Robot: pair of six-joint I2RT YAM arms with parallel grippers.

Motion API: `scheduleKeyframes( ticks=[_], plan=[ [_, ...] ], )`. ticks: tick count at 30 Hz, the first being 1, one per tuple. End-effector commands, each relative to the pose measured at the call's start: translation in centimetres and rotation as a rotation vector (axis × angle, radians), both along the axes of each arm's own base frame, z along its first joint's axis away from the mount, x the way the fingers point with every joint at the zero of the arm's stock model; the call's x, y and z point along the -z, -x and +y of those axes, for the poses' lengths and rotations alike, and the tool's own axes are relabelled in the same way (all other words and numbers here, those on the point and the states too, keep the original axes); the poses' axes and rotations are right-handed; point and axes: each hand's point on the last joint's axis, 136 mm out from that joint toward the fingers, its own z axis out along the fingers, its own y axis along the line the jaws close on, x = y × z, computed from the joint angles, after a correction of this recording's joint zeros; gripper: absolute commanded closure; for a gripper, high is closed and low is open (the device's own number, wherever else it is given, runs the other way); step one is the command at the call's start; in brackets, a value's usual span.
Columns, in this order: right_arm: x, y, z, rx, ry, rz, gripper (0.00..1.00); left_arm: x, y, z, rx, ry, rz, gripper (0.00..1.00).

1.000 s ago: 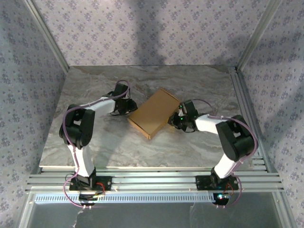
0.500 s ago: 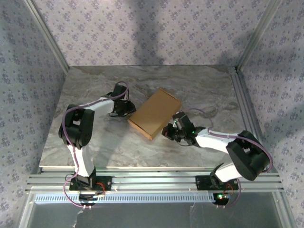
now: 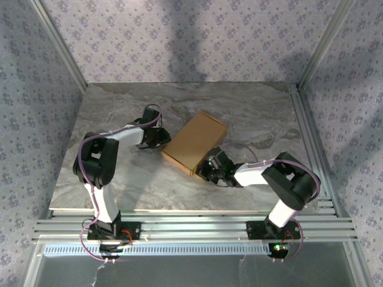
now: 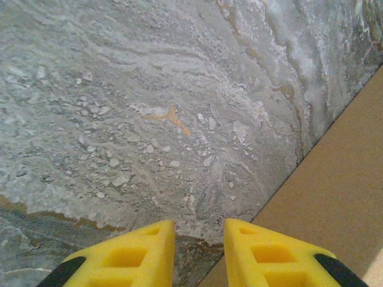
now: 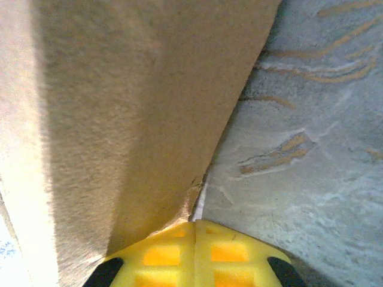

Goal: Fold the paper box

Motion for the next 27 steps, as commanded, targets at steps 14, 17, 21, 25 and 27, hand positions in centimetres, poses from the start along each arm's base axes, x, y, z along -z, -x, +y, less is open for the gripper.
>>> scheduleKeyframes(
  ticks=[14,17,21,25,27],
  plan=[
    [-3.4,-4.0,2.6,0.121,-0.033,-0.052,0.97,-1.9,-0.7,2.0,0.013,-0.052,0.004,0.67],
    [-2.6,-3.9,-0.6,0.181,0.075,-0.039,0.77,-4.1,-2.0,4.5,-0.035,-0.101,-0.036,0.6],
    [-4.8,-4.0,-4.9,0.199,0.234,-0.14,0.48,-8.1,-2.6,8.5,-0.134,-0.157,-0.129,0.06],
    [-10.3,-4.4,-9.1,0.215,0.389,-0.302,0.28,-12.7,-0.8,11.7,-0.212,-0.209,-0.257,0.0],
    [-12.4,-4.5,-11.5,0.207,0.455,-0.367,0.01,-14.4,0.5,12.4,-0.224,-0.213,-0.323,0.0]
  ],
)
